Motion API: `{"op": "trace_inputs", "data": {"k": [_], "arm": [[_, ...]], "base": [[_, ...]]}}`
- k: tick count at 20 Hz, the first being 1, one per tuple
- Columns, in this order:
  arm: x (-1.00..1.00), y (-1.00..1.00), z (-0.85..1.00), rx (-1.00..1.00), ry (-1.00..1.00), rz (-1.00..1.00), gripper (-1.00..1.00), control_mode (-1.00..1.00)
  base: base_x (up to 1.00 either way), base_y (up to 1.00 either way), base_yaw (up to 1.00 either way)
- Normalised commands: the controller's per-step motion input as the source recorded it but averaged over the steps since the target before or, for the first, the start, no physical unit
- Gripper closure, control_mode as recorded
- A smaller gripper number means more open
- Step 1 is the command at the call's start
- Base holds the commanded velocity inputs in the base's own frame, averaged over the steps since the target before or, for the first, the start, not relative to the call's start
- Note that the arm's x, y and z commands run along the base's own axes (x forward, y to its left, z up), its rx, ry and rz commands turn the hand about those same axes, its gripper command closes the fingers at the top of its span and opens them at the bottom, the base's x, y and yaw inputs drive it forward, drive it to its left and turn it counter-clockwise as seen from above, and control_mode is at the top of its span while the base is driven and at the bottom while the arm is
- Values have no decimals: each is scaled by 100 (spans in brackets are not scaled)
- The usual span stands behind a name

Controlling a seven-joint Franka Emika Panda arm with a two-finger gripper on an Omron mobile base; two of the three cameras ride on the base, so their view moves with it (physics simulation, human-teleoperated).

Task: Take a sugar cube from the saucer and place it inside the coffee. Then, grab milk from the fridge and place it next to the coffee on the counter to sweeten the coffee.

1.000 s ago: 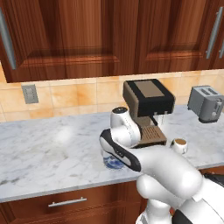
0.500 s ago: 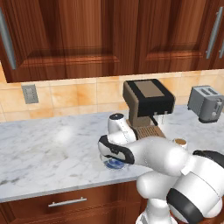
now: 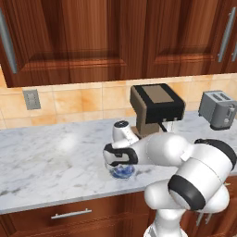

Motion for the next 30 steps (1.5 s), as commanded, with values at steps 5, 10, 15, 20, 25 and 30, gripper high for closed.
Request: {"op": "trace_inputs", "data": {"k": [5,10,15,20,25,30], "arm": [[-43,0,0,0,-7,-1,-100,-100],[0,-3,-9,0,-5,-1,-100,-100],[8,-2,-5,0,-1,0,-100,-100],[11,-1,0,0,0,0,-100,-100],[0,-2,-5,0,-1,0,100,-100],[4,0,0,0,0,0,100,-100]], "base": [[0,0,0],[0,0,0],[0,0,0],[0,0,0],[0,0,0],[0,0,0]]}}
